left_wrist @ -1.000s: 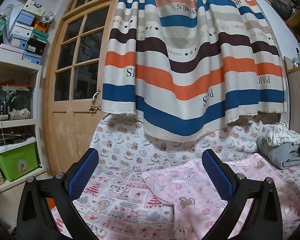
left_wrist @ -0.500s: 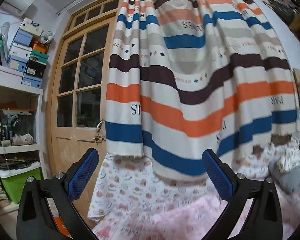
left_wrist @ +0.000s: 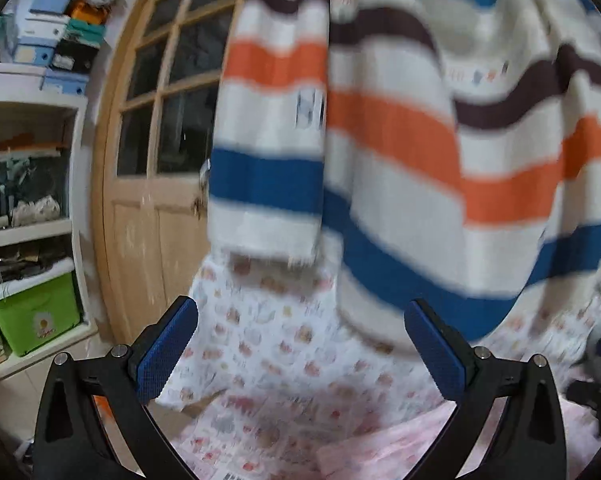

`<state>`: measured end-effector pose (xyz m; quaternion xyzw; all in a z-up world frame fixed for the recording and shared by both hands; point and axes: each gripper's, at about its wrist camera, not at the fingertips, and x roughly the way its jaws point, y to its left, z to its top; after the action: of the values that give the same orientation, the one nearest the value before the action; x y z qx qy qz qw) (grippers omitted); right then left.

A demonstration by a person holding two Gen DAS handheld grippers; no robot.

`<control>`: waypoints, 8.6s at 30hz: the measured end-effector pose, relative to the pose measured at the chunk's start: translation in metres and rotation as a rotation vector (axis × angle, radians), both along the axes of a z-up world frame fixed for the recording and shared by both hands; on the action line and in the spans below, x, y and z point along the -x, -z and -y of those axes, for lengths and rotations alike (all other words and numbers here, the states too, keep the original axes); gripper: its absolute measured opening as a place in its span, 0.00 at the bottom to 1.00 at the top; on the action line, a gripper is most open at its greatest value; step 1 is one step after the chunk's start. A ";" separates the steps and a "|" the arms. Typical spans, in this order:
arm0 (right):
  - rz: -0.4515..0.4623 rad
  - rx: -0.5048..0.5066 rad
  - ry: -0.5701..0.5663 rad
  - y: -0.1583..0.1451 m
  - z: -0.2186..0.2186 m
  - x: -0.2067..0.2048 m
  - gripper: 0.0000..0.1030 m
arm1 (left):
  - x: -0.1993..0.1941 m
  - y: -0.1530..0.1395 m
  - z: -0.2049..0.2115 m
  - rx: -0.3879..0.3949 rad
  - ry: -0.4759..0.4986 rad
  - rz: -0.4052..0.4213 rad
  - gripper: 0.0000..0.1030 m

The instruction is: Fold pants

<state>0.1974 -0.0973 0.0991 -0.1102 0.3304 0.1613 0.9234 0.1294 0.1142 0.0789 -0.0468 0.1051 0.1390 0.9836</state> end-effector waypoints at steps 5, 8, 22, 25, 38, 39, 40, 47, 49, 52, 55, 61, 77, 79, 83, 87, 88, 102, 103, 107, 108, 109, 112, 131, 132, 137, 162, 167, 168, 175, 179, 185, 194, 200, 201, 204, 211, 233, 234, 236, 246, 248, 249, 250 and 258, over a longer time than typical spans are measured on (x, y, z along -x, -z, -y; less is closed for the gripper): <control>-0.172 0.024 -0.001 0.054 -0.030 -0.074 0.68 | -0.019 0.023 -0.017 0.082 -0.008 -0.100 1.00; -0.208 0.079 0.019 0.083 -0.038 -0.103 0.66 | -0.031 0.032 -0.017 0.066 -0.018 -0.162 1.00; -0.315 -0.078 -0.025 0.123 -0.016 -0.135 0.15 | -0.055 0.059 -0.002 0.047 0.018 -0.300 1.00; -0.239 -0.017 0.061 0.115 -0.007 -0.129 0.14 | -0.059 0.063 0.002 0.047 0.040 -0.319 1.00; -0.183 0.002 0.219 0.103 0.033 -0.141 0.06 | -0.088 0.101 -0.001 0.275 0.199 -0.556 0.87; -0.207 -0.044 0.173 0.102 0.034 -0.142 0.06 | -0.089 0.102 -0.001 0.280 0.196 -0.566 0.87; -0.240 -0.080 0.121 0.104 0.032 -0.143 0.08 | -0.090 0.103 -0.002 0.279 0.184 -0.572 0.87; -0.239 -0.108 0.024 0.106 0.021 -0.131 0.67 | -0.087 0.105 -0.009 0.268 0.117 -0.580 0.87; -0.250 -0.160 -0.015 0.107 0.021 -0.131 0.67 | -0.087 0.105 -0.008 0.254 0.111 -0.577 0.87; -0.260 -0.211 -0.049 0.108 0.019 -0.128 0.60 | -0.087 0.105 -0.002 0.229 0.122 -0.587 0.87; -0.321 -0.128 -0.041 0.127 0.006 -0.134 0.31 | -0.093 0.113 -0.002 0.308 0.202 -0.652 0.86; -0.269 -0.020 0.089 0.125 0.008 -0.133 0.06 | -0.094 0.121 -0.006 0.381 0.221 -0.671 0.82; -0.263 0.083 0.251 0.127 0.032 -0.143 0.06 | -0.100 0.136 0.027 0.418 0.421 -0.710 0.56; -0.266 0.080 0.278 0.123 0.040 -0.148 0.06 | -0.102 0.137 0.028 0.405 0.412 -0.707 0.57; -0.276 0.082 0.306 0.121 0.054 -0.156 0.06 | -0.103 0.137 0.027 0.394 0.407 -0.705 0.57; -0.270 0.095 0.299 0.119 0.055 -0.158 0.06 | -0.105 0.138 0.026 0.426 0.445 -0.668 0.27; -0.267 0.100 0.298 0.118 0.052 -0.157 0.06 | -0.106 0.140 0.029 0.421 0.458 -0.669 0.17; -0.205 -0.084 0.153 0.108 0.025 -0.137 0.06 | -0.081 0.092 0.031 0.033 0.195 -0.428 0.02; -0.205 -0.105 0.134 0.108 0.020 -0.135 0.06 | -0.080 0.090 0.027 0.003 0.158 -0.416 0.02; -0.175 -0.138 0.076 0.109 -0.002 -0.125 0.06 | -0.087 0.097 0.006 -0.008 0.069 -0.480 0.02; -0.162 -0.127 0.067 0.109 -0.006 -0.122 0.06 | -0.089 0.100 0.001 -0.005 0.053 -0.511 0.02; -0.154 -0.114 0.059 0.111 -0.012 -0.120 0.06 | -0.092 0.104 -0.002 0.001 0.036 -0.545 0.02; -0.188 -0.135 0.041 0.119 -0.015 -0.117 0.06 | -0.099 0.113 -0.013 0.038 0.000 -0.622 0.03; 0.002 -0.133 0.095 0.090 -0.001 -0.108 0.78 | -0.095 0.113 -0.022 0.006 -0.101 -0.581 0.51; 0.006 -0.137 0.095 0.085 0.003 -0.108 0.78 | -0.092 0.107 -0.021 0.014 -0.085 -0.558 0.51; 0.107 -0.151 0.150 0.035 0.032 -0.099 0.78 | -0.067 0.076 0.002 -0.050 -0.021 -0.381 0.53; 0.182 -0.194 0.487 0.028 0.261 -0.018 0.79 | -0.117 0.033 0.260 -0.057 0.580 -0.286 0.95; 0.155 -0.177 0.475 0.034 0.263 -0.022 0.79 | -0.126 0.058 0.246 0.013 0.559 -0.350 0.89; 0.155 -0.165 0.471 0.035 0.262 -0.022 0.79 | -0.127 0.062 0.247 -0.004 0.550 -0.359 0.87; 0.113 -0.156 0.443 0.040 0.257 -0.027 0.79 | -0.140 0.085 0.245 0.004 0.502 -0.416 0.55; 0.089 -0.158 0.444 0.043 0.260 -0.030 0.79 | -0.148 0.096 0.244 -0.007 0.499 -0.465 0.41; 0.061 -0.184 0.440 0.045 0.265 -0.032 0.79 | -0.162 0.117 0.242 0.056 0.563 -0.606 0.40; 0.037 -0.234 0.443 0.045 0.268 -0.033 0.79 | -0.159 0.130 0.248 0.047 0.589 -0.635 0.05; 0.004 -0.244 0.439 0.051 0.268 -0.037 0.79 | -0.157 0.125 0.241 -0.084 0.382 -0.611 0.04; -0.006 -0.247 0.436 0.053 0.267 -0.039 0.78 | -0.159 0.127 0.237 -0.073 0.356 -0.627 0.05; -0.058 -0.249 0.399 0.062 0.260 -0.046 0.78 | -0.163 0.131 0.229 -0.030 0.342 -0.654 0.05; -0.319 -0.292 0.338 0.102 0.245 -0.068 0.41 | -0.166 0.135 0.227 -0.041 0.282 -0.678 0.05; -0.567 -0.304 0.325 0.117 0.227 -0.057 0.15 | -0.167 0.137 0.230 -0.070 0.273 -0.682 0.06; -0.553 -0.289 0.325 0.115 0.225 -0.057 0.07 | -0.166 0.136 0.231 -0.070 0.274 -0.682 0.06; -0.462 -0.270 0.349 0.105 0.227 -0.053 0.04 | -0.166 0.136 0.231 -0.067 0.276 -0.682 0.06; -0.145 -0.064 0.462 0.098 0.236 -0.060 0.03 | -0.166 0.135 0.226 0.007 0.381 -0.675 0.10; -0.137 -0.039 0.468 0.103 0.235 -0.063 0.03 | -0.166 0.134 0.226 0.010 0.385 -0.675 0.10; -0.149 -0.042 0.469 0.105 0.236 -0.065 0.03 | -0.166 0.134 0.226 0.012 0.387 -0.675 0.10; -0.160 -0.047 0.474 0.107 0.238 -0.067 0.03 | -0.166 0.134 0.227 0.016 0.392 -0.674 0.10; -0.192 -0.045 0.626 0.113 0.258 -0.072 0.03 | -0.171 0.127 0.229 0.074 0.521 -0.626 0.09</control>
<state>0.2696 -0.3551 -0.0141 0.0327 0.4304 -0.1135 0.8949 0.3006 -0.1143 -0.0476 -0.0094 0.4128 -0.1109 0.9040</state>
